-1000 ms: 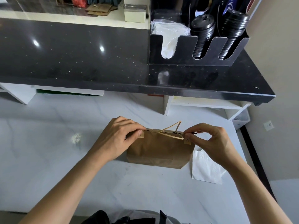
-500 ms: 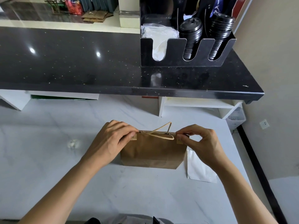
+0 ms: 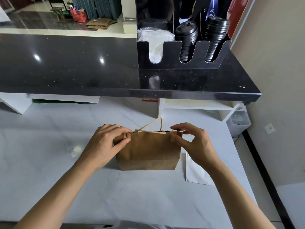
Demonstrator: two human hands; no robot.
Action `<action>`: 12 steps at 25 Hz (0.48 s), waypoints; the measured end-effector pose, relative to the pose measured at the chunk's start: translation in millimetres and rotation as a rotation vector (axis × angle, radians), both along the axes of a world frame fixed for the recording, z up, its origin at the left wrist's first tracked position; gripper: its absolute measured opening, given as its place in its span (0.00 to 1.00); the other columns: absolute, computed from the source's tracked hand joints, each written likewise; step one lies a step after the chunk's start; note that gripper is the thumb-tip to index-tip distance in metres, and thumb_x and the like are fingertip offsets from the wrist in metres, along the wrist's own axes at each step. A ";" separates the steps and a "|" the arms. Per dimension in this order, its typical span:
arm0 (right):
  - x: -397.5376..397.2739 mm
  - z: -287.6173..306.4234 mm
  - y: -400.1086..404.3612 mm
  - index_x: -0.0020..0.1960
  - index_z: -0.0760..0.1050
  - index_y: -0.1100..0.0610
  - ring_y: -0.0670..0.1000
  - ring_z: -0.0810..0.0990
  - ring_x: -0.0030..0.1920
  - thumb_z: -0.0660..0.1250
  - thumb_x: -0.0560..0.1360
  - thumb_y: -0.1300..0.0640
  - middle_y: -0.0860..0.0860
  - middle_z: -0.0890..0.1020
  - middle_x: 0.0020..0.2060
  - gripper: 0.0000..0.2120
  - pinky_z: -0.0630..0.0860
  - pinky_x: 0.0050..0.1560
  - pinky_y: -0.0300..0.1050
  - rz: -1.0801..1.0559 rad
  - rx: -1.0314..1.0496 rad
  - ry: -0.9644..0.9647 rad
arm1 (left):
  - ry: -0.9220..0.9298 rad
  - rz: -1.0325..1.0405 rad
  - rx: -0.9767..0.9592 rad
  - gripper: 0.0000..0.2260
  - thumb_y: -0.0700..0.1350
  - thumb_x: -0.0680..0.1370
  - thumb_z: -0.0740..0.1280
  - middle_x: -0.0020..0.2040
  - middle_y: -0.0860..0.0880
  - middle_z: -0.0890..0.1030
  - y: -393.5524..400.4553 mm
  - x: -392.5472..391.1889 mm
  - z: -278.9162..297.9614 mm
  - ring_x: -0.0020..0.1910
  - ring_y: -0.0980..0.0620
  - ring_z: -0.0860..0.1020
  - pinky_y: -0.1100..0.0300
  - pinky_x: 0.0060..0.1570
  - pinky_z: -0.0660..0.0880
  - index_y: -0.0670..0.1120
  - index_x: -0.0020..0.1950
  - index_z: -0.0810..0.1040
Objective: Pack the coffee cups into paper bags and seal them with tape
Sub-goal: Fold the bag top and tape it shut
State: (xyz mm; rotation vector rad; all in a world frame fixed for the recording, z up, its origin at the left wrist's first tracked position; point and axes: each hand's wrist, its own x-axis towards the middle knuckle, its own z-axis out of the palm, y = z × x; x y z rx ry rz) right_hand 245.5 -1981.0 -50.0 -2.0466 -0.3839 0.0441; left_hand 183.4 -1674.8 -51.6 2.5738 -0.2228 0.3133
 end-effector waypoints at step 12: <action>-27.2 -41.5 -15.2 0.77 0.64 0.40 0.39 0.78 0.64 0.77 0.74 0.53 0.38 0.78 0.64 0.36 0.76 0.62 0.37 0.022 0.060 0.102 | 0.086 0.272 -0.488 0.47 0.44 0.72 0.79 0.73 0.64 0.64 -34.3 -46.7 -31.7 0.71 0.65 0.67 0.67 0.62 0.72 0.63 0.81 0.54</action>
